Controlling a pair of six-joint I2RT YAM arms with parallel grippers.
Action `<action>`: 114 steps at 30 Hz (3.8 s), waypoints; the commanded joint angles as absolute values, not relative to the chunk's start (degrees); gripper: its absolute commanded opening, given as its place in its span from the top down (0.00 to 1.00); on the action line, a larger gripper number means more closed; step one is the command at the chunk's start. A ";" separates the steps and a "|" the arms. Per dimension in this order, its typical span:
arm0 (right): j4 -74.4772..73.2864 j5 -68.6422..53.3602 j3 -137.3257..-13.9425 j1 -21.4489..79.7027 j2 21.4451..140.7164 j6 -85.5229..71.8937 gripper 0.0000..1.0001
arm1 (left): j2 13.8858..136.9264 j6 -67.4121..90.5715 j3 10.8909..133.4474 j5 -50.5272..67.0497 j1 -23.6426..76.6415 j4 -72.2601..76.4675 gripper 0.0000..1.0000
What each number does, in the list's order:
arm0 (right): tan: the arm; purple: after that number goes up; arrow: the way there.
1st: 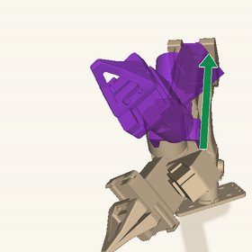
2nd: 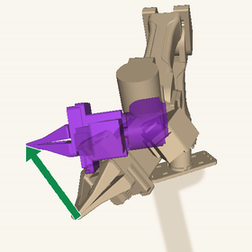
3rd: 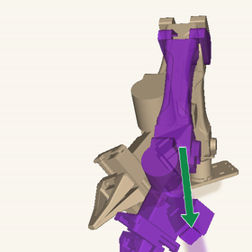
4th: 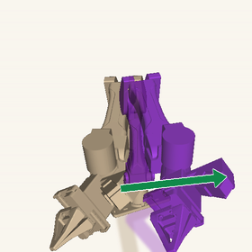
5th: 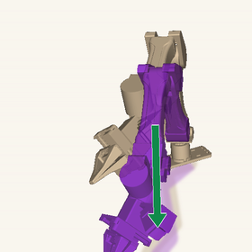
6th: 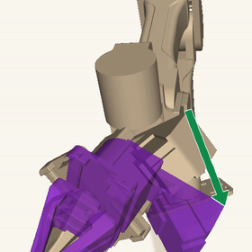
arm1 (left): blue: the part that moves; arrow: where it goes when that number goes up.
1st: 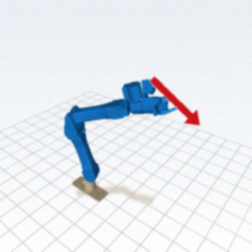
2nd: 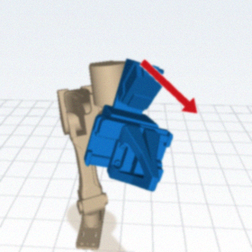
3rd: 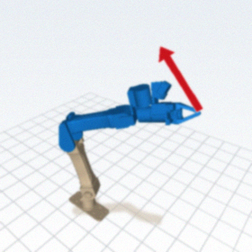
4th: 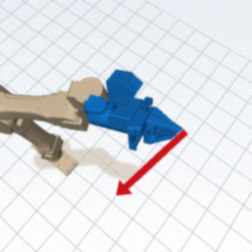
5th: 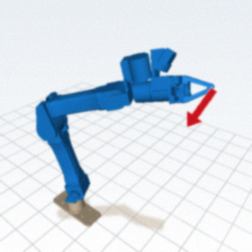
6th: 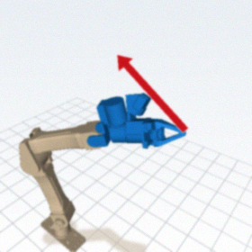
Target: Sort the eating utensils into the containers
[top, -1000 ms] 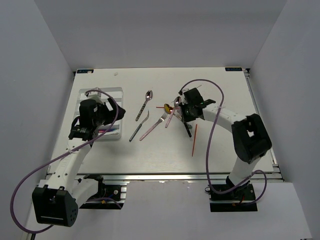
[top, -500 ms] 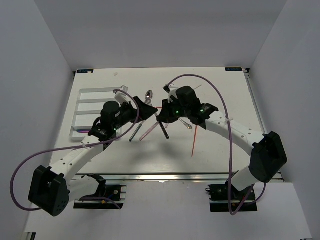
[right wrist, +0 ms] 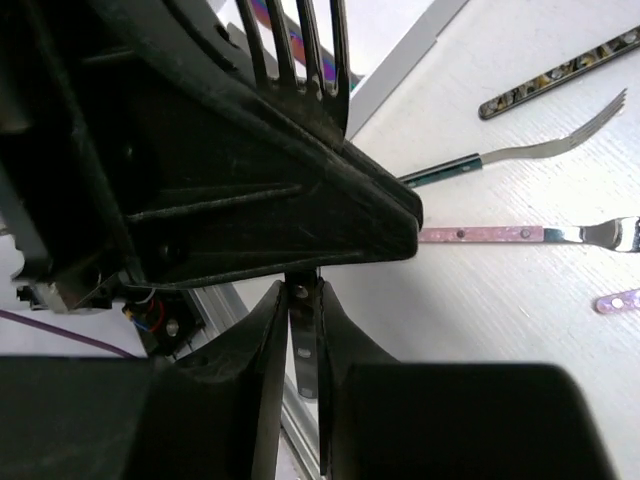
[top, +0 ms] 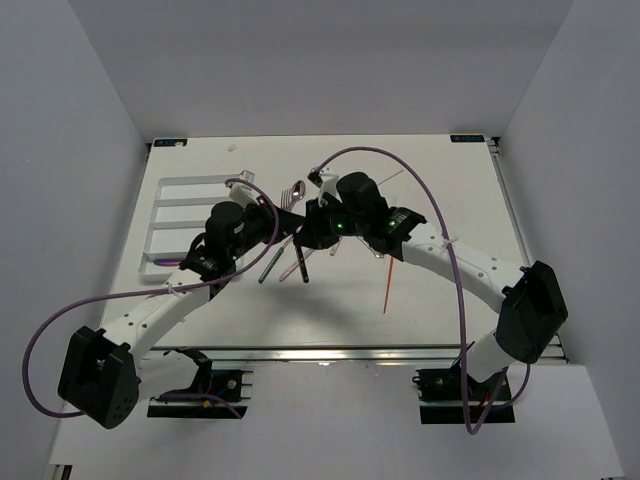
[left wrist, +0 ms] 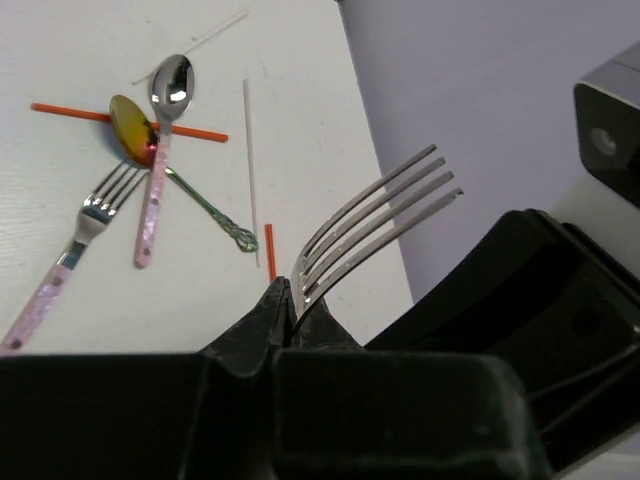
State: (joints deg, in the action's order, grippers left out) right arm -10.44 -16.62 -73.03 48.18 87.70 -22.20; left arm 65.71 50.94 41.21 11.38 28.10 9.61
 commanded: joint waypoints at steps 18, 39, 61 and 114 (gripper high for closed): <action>-10.99 -7.54 -63.11 36.21 77.34 -22.06 0.12 | 63.80 68.72 40.08 -26.11 -2.35 -6.27 1.00; -8.53 -14.15 -63.54 36.38 84.55 -22.23 0.12 | 89.20 75.23 36.65 -15.92 -13.00 19.77 0.92; -35.07 26.36 -103.52 53.78 119.60 -44.81 0.11 | 80.17 41.35 65.65 -8.18 -11.69 -22.13 0.02; 10.16 13.31 -68.88 55.29 102.68 -50.03 1.00 | 52.91 41.61 36.66 38.54 -8.79 7.12 0.02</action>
State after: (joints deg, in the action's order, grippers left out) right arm -7.73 19.40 -76.38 55.99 113.93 -58.02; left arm 52.18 34.30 39.35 18.17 -9.41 -8.56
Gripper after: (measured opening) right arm 0.143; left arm 0.982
